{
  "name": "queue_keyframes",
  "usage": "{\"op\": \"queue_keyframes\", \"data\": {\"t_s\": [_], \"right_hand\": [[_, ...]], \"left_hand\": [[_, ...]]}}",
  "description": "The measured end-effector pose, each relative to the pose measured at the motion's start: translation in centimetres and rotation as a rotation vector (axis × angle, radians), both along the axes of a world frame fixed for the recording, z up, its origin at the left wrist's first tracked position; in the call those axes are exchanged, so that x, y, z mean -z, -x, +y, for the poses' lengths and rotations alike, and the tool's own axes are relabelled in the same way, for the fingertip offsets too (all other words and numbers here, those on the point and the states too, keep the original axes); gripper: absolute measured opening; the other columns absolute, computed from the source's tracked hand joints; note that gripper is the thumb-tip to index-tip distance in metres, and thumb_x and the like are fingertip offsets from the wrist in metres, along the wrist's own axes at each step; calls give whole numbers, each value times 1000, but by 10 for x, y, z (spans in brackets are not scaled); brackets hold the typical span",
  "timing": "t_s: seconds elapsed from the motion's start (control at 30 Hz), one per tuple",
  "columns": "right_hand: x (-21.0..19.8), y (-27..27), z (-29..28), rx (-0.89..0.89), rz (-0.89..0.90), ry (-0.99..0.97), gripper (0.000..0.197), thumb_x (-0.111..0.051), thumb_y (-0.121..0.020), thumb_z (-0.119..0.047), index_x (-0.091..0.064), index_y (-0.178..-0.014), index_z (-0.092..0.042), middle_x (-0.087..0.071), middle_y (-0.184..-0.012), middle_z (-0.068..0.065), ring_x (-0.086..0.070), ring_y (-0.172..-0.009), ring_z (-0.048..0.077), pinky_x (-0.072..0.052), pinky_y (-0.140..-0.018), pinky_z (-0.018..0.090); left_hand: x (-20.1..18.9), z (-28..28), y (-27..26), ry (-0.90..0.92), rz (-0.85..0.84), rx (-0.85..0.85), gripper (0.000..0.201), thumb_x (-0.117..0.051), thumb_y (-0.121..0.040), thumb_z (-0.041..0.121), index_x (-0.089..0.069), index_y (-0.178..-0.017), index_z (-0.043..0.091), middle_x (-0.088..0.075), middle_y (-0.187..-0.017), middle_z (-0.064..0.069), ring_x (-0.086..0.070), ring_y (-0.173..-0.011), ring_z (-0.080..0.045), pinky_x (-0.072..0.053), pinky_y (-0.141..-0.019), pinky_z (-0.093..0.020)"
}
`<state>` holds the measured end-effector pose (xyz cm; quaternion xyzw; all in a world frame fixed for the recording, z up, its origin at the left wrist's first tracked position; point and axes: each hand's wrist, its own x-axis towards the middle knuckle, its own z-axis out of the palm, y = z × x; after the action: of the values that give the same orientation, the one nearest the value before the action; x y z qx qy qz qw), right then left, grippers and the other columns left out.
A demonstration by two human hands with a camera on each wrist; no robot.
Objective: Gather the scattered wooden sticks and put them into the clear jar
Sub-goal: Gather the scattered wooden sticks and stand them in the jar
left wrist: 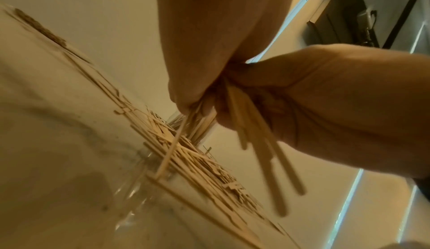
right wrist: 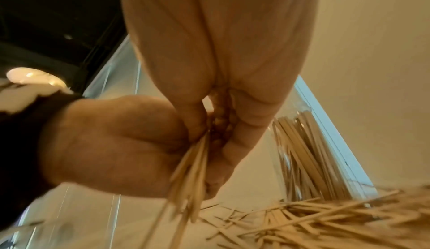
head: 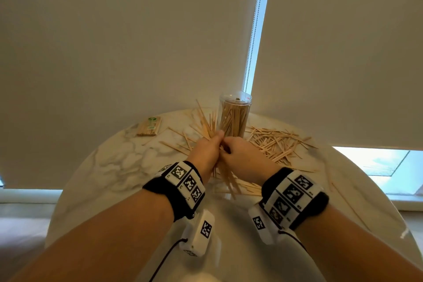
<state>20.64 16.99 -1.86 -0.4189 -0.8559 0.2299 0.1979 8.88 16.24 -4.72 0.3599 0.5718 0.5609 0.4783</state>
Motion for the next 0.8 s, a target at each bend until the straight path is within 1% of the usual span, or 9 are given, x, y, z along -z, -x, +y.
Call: {"op": "queue_keyframes", "data": {"t_s": [0.03, 0.1, 0.17, 0.27, 0.37, 0.5, 0.57, 0.67, 0.8], "right_hand": [[2, 3, 1, -4, -16, -6, 14, -49, -100, -26, -62, -97, -22, -67, -84, -4, -63, -74, 11, -48, -63, 24], [6, 3, 4, -13, -33, 2, 15, -52, -100, -29, -66, -105, -24, -69, -88, -6, -65, -77, 9, -53, -71, 26], [6, 0, 7, -3, -62, -6, 21, -60, -96, -36, -68, -112, -25, -69, -95, -11, -63, -81, 5, -51, -71, 20], [4, -1, 10, 15, -220, 39, 37, -70, -85, -51, -65, -111, -26, -68, -99, -9, -63, -84, 6, -52, -75, 22], [6, 6, 14, -39, -204, 213, 16, -67, -92, -32, -68, -98, -17, -74, -92, -4, -73, -79, 13, -61, -77, 31], [4, 5, 22, -6, -68, 250, 8, -67, -93, -17, -72, -93, -12, -78, -81, -1, -75, -71, 8, -62, -80, 33], [1, 3, 22, 10, 86, 361, 12, -71, -90, -11, -67, -102, -11, -78, -85, 3, -76, -75, 13, -62, -82, 34], [-1, 6, 16, -40, 236, 534, 30, -75, -87, -11, -58, -112, -11, -77, -93, 8, -76, -84, 20, -63, -78, 35], [-14, 0, 22, -12, 24, 238, 48, -66, -86, -57, -58, -122, -26, -69, -104, -9, -70, -89, 9, -62, -78, 34]], "left_hand": [[1, 4, 4, 1, 9, -33, 44, -52, -99, 44, -70, -98, 4, -74, -93, -15, -71, -87, -28, -58, -82, -43], [1, 10, 14, -33, -46, -74, 45, -48, -102, 40, -67, -96, 0, -69, -82, -13, -68, -75, -26, -58, -69, -40], [-3, 13, 21, -94, -188, -123, 39, -45, -104, 36, -62, -95, 2, -64, -75, -8, -63, -65, -21, -54, -58, -35], [-5, 20, 26, -231, -441, -149, 31, -44, -105, 32, -52, -84, 11, -47, -62, -1, -46, -49, -11, -51, -59, -35], [-4, 25, 24, -342, -592, -94, 29, -48, -102, 36, -48, -82, 16, -33, -57, 4, -31, -45, -8, -44, -60, -31], [-7, 27, 22, -380, -668, -54, 37, -51, -97, 50, -46, -77, 19, -32, -60, 4, -31, -49, -10, -46, -61, -29], [-9, 28, 24, -409, -643, -74, 36, -50, -97, 50, -45, -81, 18, -30, -60, 4, -31, -47, -10, -45, -52, -27], [-13, 28, 25, -457, -513, -108, 41, -56, -89, 58, -46, -91, 18, -30, -59, 4, -25, -45, -8, -26, -39, -21], [-23, 29, 28, -432, -97, -49, 57, -48, -82, 74, -50, -92, 19, -37, -61, 4, -29, -46, -11, -27, -40, -22]]}}
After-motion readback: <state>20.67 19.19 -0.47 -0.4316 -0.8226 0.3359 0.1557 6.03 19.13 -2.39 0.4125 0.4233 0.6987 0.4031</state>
